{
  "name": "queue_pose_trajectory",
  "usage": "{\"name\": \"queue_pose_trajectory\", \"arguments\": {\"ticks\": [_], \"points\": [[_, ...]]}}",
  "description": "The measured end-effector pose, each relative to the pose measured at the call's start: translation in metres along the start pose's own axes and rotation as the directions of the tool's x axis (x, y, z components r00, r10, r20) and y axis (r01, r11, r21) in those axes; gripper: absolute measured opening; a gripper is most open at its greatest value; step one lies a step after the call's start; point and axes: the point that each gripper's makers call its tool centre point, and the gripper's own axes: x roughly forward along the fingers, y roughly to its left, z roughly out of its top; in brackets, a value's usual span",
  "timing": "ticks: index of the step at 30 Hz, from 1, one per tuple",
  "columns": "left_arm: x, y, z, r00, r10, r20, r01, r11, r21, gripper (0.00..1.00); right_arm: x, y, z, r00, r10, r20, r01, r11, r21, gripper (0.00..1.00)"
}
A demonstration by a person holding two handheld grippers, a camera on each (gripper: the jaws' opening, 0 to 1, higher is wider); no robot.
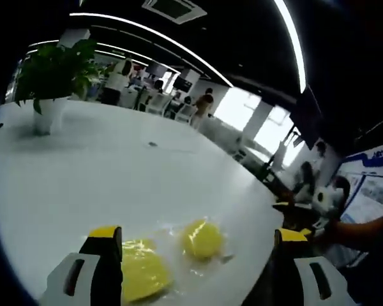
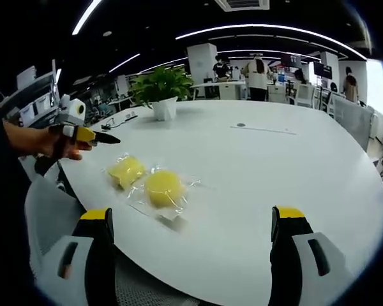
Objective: Compare the silicone blocks by pressing each to a similar depth, holding the contact briefly, and releasing to observe deformation and rebound differences across the visible hardness samples.
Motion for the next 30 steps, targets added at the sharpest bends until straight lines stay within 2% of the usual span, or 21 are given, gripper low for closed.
{"name": "queue_pose_trajectory", "arguments": {"ticks": [5, 11, 15, 17, 21, 24, 28, 30], "points": [[0.012, -0.002, -0.001, 1.0, -0.008, -0.012, 0.008, 0.999, -0.05, 1.0, -0.001, -0.002, -0.001, 1.0, 0.0, -0.001, 0.0, 1.0, 0.008, 0.96], [0.027, -0.007, -0.003, 0.999, -0.025, -0.038, 0.023, 0.997, -0.067, 1.0, -0.002, -0.006, 0.0, 1.0, -0.004, 0.0, 0.004, 1.0, 0.008, 0.96], [0.041, -0.007, -0.008, 0.997, -0.027, -0.072, 0.021, 0.996, -0.082, 1.0, -0.002, -0.011, 0.004, 1.0, -0.01, 0.015, 0.009, 1.0, 0.012, 0.96], [0.046, -0.006, -0.012, 0.995, -0.022, -0.095, 0.011, 0.993, -0.117, 1.0, -0.003, -0.012, 0.004, 1.0, -0.011, 0.025, 0.011, 1.0, 0.019, 0.96], [0.057, -0.003, -0.004, 0.998, -0.03, -0.061, 0.019, 0.984, -0.179, 1.0, -0.001, -0.009, -0.002, 1.0, -0.006, 0.008, 0.006, 1.0, 0.025, 0.96], [0.066, -0.003, -0.005, 0.997, -0.032, -0.07, 0.018, 0.981, -0.193, 1.0, -0.004, -0.009, 0.0, 1.0, -0.007, 0.018, 0.006, 1.0, 0.024, 0.96], [0.078, -0.001, -0.008, 0.996, -0.013, -0.086, -0.007, 0.973, -0.232, 1.0, -0.005, -0.009, -0.003, 1.0, -0.009, 0.007, 0.008, 1.0, 0.026, 0.96], [0.083, 0.006, -0.014, 0.994, 0.025, -0.109, -0.053, 0.965, -0.257, 1.0, -0.008, -0.011, -0.002, 1.0, -0.014, 0.014, 0.013, 1.0, 0.025, 0.96]]}}
